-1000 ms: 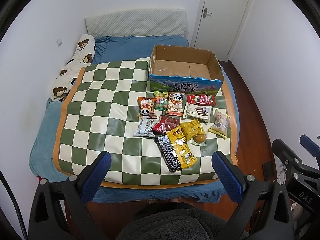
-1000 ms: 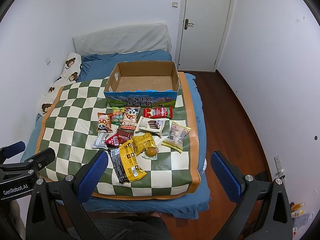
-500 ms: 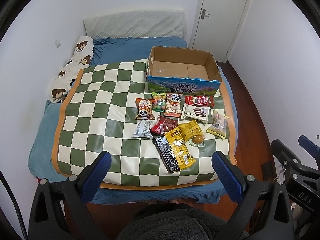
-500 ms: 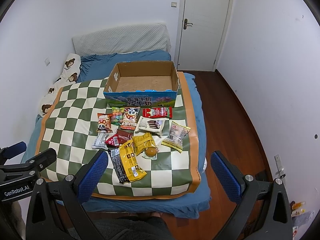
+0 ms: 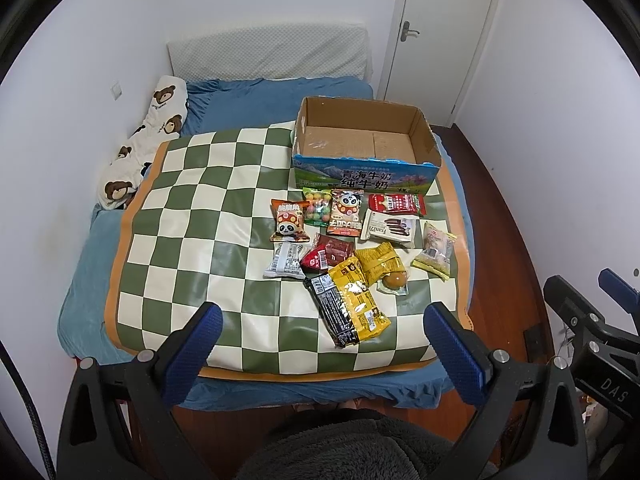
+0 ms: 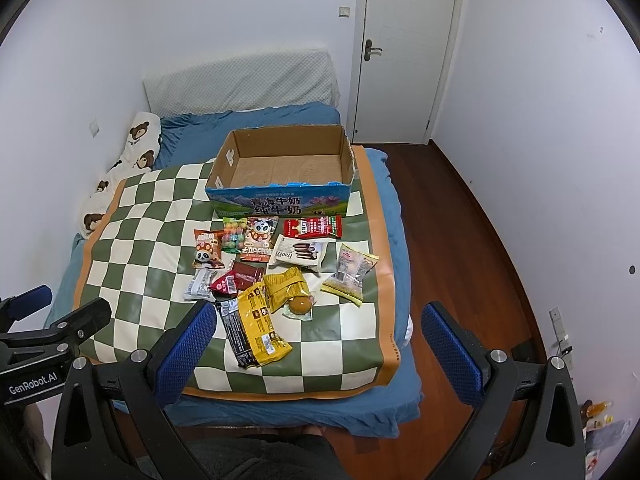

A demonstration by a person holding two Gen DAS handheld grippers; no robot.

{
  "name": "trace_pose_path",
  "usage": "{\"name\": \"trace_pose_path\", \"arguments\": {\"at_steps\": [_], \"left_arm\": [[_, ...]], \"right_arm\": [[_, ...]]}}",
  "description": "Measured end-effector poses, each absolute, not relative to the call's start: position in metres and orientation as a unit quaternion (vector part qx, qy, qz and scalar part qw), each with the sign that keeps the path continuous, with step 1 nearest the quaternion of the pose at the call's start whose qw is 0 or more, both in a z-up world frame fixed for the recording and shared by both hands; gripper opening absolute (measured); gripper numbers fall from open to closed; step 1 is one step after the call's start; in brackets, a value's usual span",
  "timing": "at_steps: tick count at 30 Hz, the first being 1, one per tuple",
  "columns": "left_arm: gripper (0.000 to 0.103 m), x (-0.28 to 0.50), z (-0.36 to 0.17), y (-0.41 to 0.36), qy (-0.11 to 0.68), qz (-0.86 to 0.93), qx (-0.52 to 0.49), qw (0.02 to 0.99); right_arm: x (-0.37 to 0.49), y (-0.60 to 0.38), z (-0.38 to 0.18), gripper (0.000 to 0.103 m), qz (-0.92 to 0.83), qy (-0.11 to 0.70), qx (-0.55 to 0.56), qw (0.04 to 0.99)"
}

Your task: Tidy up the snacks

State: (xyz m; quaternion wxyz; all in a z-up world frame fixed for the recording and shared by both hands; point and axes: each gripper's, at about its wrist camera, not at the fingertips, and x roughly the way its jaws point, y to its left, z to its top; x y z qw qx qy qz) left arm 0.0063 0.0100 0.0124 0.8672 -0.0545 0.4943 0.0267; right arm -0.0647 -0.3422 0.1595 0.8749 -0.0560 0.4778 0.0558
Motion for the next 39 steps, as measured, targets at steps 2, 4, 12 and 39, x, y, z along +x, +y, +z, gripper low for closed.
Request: {"name": "trace_pose_path", "arguments": {"at_steps": [2, 4, 12, 39], "left_arm": [[0.103, 0.007, 0.012, 0.009, 0.494, 0.027, -0.054, 0.867], [0.103, 0.006, 0.013, 0.01, 0.493, 0.026, -0.054, 0.868], [0.103, 0.005, 0.013, 0.009, 0.493, 0.026, -0.055, 0.868], [0.103, 0.052, -0.079, 0.029, 0.563, 0.055, -0.112, 0.817]], "right_arm": [[-0.065, -0.343, 0.16, 0.103, 0.056, 0.477, -0.055, 0.875], [-0.064, -0.343, 0.16, 0.103, 0.056, 0.477, -0.055, 0.875], [-0.064, -0.344, 0.162, 0.103, 0.056, 0.477, -0.054, 0.876], [-0.033, -0.354, 0.108, 0.103, 0.046, 0.528, -0.026, 0.847]]}}
